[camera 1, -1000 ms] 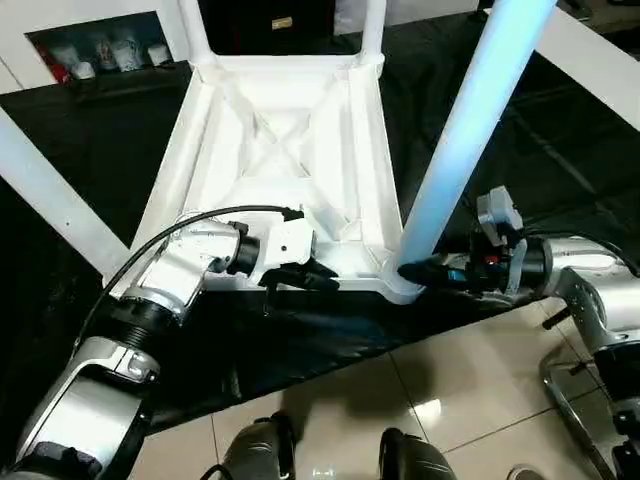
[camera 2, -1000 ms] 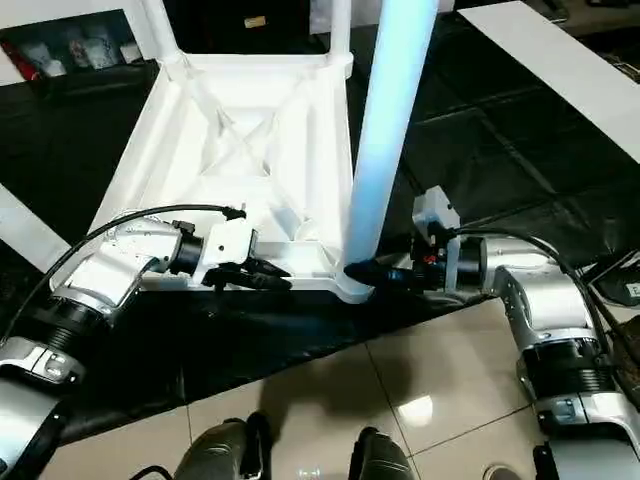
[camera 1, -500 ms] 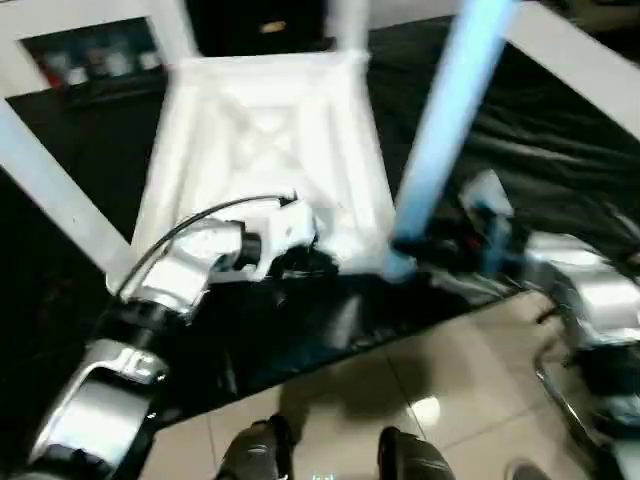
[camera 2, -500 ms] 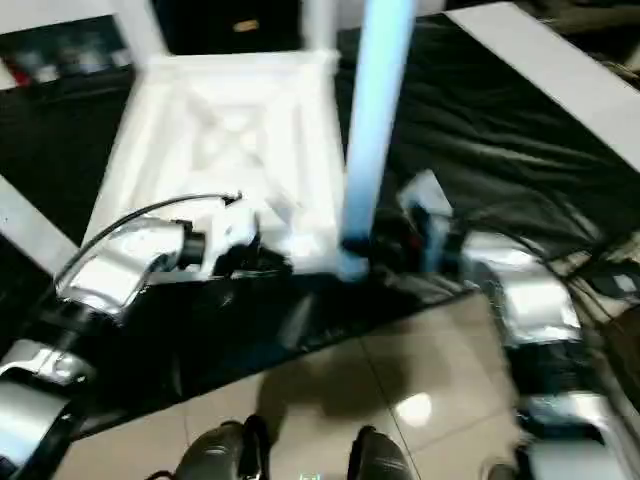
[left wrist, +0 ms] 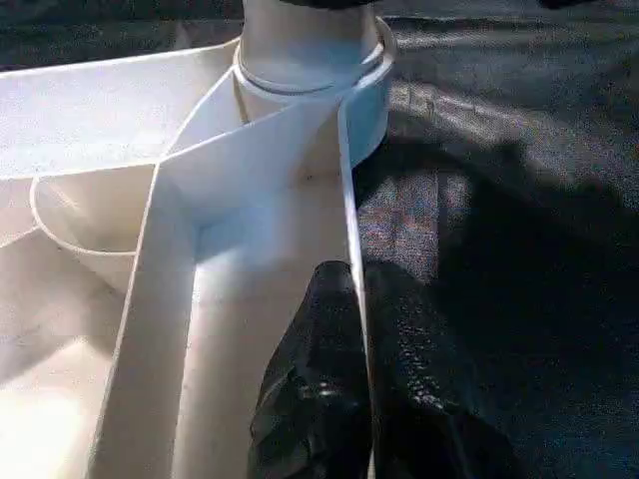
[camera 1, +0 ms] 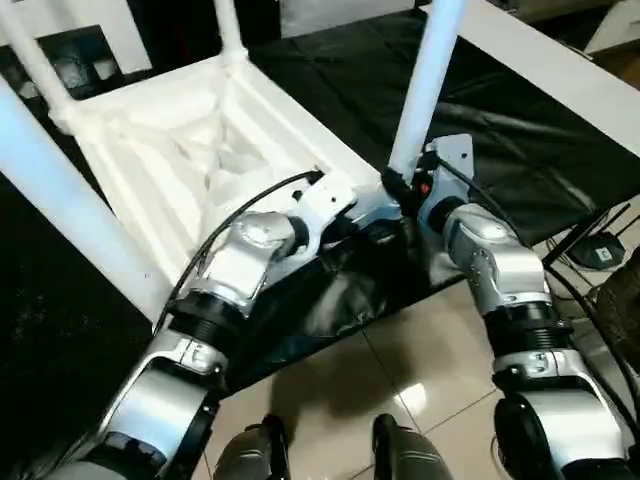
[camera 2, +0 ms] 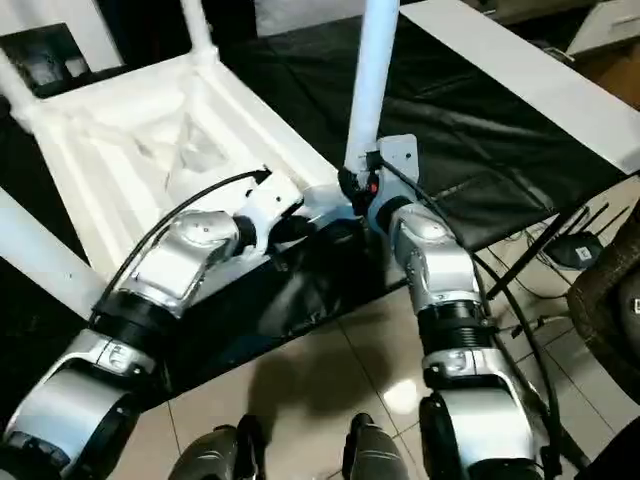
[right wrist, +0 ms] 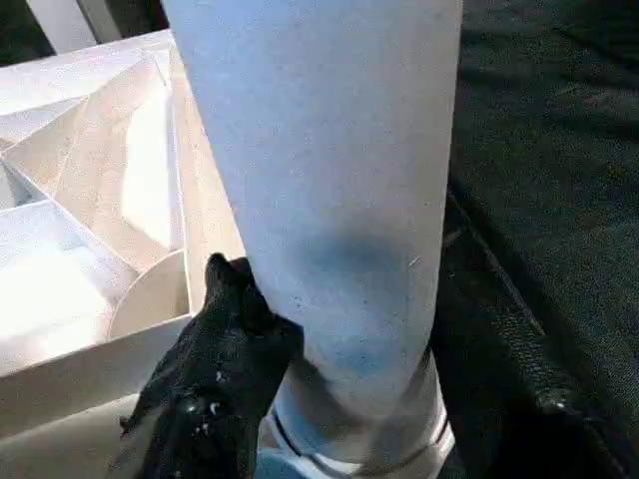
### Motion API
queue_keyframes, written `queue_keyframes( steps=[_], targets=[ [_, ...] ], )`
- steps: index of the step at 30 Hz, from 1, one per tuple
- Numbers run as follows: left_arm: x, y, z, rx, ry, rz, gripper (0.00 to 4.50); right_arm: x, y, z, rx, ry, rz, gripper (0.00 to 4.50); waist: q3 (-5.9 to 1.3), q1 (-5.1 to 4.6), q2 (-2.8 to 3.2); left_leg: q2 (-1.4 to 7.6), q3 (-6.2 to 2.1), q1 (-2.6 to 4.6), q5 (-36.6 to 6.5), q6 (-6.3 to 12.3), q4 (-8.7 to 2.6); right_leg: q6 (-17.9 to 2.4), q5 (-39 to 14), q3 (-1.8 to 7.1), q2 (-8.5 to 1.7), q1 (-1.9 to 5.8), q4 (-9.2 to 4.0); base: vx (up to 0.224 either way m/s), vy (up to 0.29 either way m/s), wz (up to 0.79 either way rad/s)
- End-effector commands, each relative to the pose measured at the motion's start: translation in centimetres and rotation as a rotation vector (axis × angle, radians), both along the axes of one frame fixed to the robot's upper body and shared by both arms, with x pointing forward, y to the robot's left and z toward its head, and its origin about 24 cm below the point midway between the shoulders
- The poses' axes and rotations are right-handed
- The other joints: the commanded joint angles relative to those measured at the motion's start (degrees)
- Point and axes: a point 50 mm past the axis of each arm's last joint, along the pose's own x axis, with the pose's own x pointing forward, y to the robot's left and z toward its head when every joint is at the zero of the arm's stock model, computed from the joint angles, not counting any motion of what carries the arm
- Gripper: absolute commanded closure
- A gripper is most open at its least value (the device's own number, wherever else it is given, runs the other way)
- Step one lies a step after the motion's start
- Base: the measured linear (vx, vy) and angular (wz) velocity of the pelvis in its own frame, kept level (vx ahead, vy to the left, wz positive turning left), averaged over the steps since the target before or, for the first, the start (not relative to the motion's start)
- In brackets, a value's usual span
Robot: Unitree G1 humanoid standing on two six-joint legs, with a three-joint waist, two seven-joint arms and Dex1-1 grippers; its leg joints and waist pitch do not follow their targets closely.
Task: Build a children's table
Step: Rotate leg to tighten
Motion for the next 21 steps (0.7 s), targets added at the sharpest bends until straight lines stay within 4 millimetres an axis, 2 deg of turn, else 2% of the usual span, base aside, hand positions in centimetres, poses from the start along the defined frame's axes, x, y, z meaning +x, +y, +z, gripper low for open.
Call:
queue_keyframes(
  steps=[1, 3, 4, 5, 7, 9, 10, 11, 12, 14, 16, 18, 19, 20, 21],
  targets=[
    [-0.9, -2.4, 1.3, -0.036, -0.046, -0.132, 4.5, -0.1, -0.1, -0.9, 0.028, 0.039, -0.008, 1.76, -4.52, 0.46, -0.96, 4.44, -3.27, 3.24, -32.11, -3.39, -5.15, -8.99, -25.73, 1.99, -3.03, 1.19, -3.86, 0.0, 0.0, 0.0],
    [-0.8, -1.9, 1.2, -0.021, -0.053, -0.124, 4.5, -0.4, -0.5, -0.7, 0.025, 0.001, -0.006, 1.54, -5.06, 1.24, -1.18, 4.51, -2.17, 3.44, -26.73, -1.63, -4.84, -11.47, -19.7, 2.68, -3.08, 0.96, -3.65, 0.0, 0.0, 0.0],
    [-0.7, -1.4, 1.1, -0.009, -0.058, -0.12, 4.5, -0.8, -0.9, -0.7, 0.027, -0.02, 0.003, 1.43, -5.07, 1.76, -1.32, 4.53, -1.97, 2.96, -23.25, -0.18, -4.73, -11.83, -18.22, 2.8, -3.23, 1.4, -3.41, 0.0, 0.0, 0.0],
    [-0.6, -1.1, 1.0, 0.002, -0.063, -0.119, 4.5, -1.2, -1.2, -0.7, 0.035, -0.041, 0.016, 1.36, -5.16, 2.14, -1.26, 4.58, -1.88, 2.79, -21.71, 0.44, -4.75, -11.57, -17.56, 2.81, -3.18, 1.54, -3.25, 0.0, 0.0, 0.0],
    [-0.6, -0.8, 1.0, 0.01, -0.068, -0.12, 4.5, -1.6, -1.5, -0.7, 0.042, -0.058, 0.027, 1.21, -5.36, 2.48, -1.32, 4.72, -1.62, 2.88, -19.43, 1.77, -4.76, -11.72, -15.7, 2.82, -2.81, 1.47, -3.0, 0.0, 0.0, 0.0],
    [-0.4, 0.1, 0.8, 0.032, -0.077, -0.133, 4.5, -2.9, -2.2, -0.7, 0.047, -0.081, 0.07, 1.09, -5.51, 2.73, -0.98, 4.71, -1.55, 2.67, -18.77, 2.58, -4.76, -11.73, -15.41, 2.77, -2.66, 1.67, -2.88, 0.0, 0.0, 0.0],
    [-0.2, 0.5, 0.7, 0.044, -0.076, -0.136, 4.5, -3.6, -2.5, -0.7, 0.028, -0.089, 0.085, 0.91, -5.64, 3.1, -1.24, 4.71, -1.44, 2.74, -18.29, 2.92, -4.67, -11.16, -15.15, 2.84, -2.56, 1.6, -2.84, 0.0, 0.0, 0.0],
    [-0.1, 1.0, 0.6, 0.06, -0.08, -0.142, 4.5, -4.4, -2.8, -0.8, 0.003, -0.102, 0.106, 0.91, -5.7, 3.06, -1.26, 4.76, -1.47, 2.68, -17.8, 2.95, -4.64, -11.48, -14.48, 2.85, -2.59, 1.62, -2.63, 0.0, 0.0, 0.0],
    [0.0, 1.2, 0.5, 0.068, -0.086, -0.148, 4.5, -4.7, -3.0, -0.8, -0.011, -0.106, 0.114, 0.85, -5.73, 3.06, -0.98, 4.62, -1.6, 2.42, -17.24, 3.09, -4.58, -11.57, -14.01, 2.78, -2.54, 1.79, -2.54, 0.0, 0.0, 0.0],
    [0.4, 2.0, 0.5, 0.097, -0.1, -0.16, 4.5, -6.2, -3.5, -1.1, -0.016, -0.091, 0.149, 0.71, -5.95, 3.17, -1.25, 4.49, -1.38, 2.31, -15.51, 4.04, -4.29, -11.81, -11.78, 2.87, -2.47, 1.89, -2.28, 0.0, 0.0, 0.0],
    [0.5, 2.4, 0.6, 0.109, -0.114, -0.173, 4.5, -6.9, -3.7, -1.2, -0.007, -0.074, 0.16, 0.52, -5.87, 3.14, -1.44, 4.34, -1.25, 2.07, -15.63, 4.83, -3.99, -12.43, -12.29, 3.01, -2.5, 1.77, -2.28, 0.0, 0.0, 0.0],
    [0.8, 3.0, 0.7, 0.128, -0.142, -0.176, 4.5, -8.1, -3.8, -1.3, 0.006, -0.061, 0.19, 0.45, -5.93, 3.27, -1.39, 4.45, -1.3, 2.19, -15.92, 5.03, -3.97, -12.14, -13.28, 3.06, -2.53, 1.87, -2.29, 0.0, 0.0, 0.0],
    [1.1, 3.5, 1.0, 0.128, -0.175, -0.175, 4.5, -8.9, -3.7, -1.2, 0.01, -0.061, 0.21, 0.22, -5.91, 3.18, -1.27, 4.39, -1.34, 1.98, -15.18, 5.16, -3.95, -12.3, -12.72, 3.0, -2.42, 1.83, -2.24, 0.0, 0.0, 0.0],
    [1.3, 3.9, 1.2, 0.111, -0.182, -0.157, 4.5, -9.3, -3.7, -1.1, 0.013, -0.069, 0.205, 0.22, -6.07, 3.23, -1.3, 4.47, -1.35, 2.04, -14.75, 5.22, -3.88, -12.43, -11.98, 2.96, -2.35, 1.77, -2.06, 0.0, 0.0, 0.0],
    [1.5, 4.4, 1.4, 0.084, -0.191, -0.139, 4.23, -9.5, -3.6, -0.8, 0.027, -0.086, 0.188, 0.1, -6.08, 3.16, -1.35, 4.42, -1.34, 2.02, -14.42, 5.28, -3.85, -12.52, -11.48, 2.94, -2.27, 1.8, -1.94, 0.0, 0.0, 0.0]
  ],
)
